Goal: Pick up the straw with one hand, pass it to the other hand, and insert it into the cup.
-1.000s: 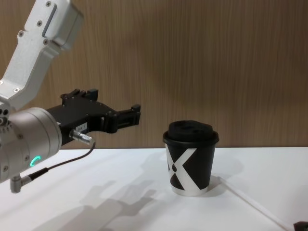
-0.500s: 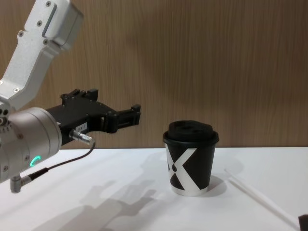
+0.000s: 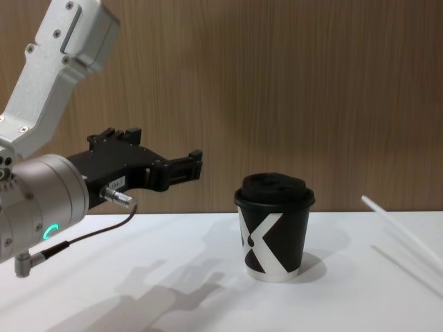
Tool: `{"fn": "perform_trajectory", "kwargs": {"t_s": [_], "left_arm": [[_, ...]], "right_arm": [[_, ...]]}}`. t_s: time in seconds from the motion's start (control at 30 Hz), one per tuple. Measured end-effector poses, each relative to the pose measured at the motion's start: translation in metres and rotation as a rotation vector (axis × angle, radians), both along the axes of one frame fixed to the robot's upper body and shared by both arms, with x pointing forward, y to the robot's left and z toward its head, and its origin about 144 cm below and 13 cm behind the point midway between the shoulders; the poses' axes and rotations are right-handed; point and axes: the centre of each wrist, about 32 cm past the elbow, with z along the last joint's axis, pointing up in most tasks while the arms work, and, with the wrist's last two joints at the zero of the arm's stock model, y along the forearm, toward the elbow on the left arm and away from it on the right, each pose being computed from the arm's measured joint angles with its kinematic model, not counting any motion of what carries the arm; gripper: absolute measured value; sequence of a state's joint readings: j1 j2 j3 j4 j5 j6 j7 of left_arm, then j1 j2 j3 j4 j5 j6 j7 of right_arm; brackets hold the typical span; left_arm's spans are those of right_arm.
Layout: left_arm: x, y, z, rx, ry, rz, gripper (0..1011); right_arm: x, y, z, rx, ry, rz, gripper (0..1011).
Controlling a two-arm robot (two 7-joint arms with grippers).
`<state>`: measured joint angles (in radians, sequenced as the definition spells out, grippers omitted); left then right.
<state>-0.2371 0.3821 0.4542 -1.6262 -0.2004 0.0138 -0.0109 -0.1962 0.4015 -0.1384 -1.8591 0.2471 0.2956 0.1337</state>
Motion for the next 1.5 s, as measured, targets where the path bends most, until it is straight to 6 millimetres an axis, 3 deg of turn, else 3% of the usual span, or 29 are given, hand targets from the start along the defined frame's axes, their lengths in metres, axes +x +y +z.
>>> {"fn": "perform_trajectory", "kwargs": {"t_s": [0.67,1.1,1.5], "left_arm": [[0.000,0.000,0.000,0.000,0.000,0.000,1003],[0.000,0.000,0.000,0.000,0.000,0.000,1003],[0.000,0.000,0.000,0.000,0.000,0.000,1002]], "right_arm": [[0.015,-0.036,0.009,-0.052,-0.297,0.080,0],[0.032,-0.058,0.033,-0.063,-0.477,0.262,0],[0.050,-0.064,0.055,-0.045,-0.596,0.434,0]]}}
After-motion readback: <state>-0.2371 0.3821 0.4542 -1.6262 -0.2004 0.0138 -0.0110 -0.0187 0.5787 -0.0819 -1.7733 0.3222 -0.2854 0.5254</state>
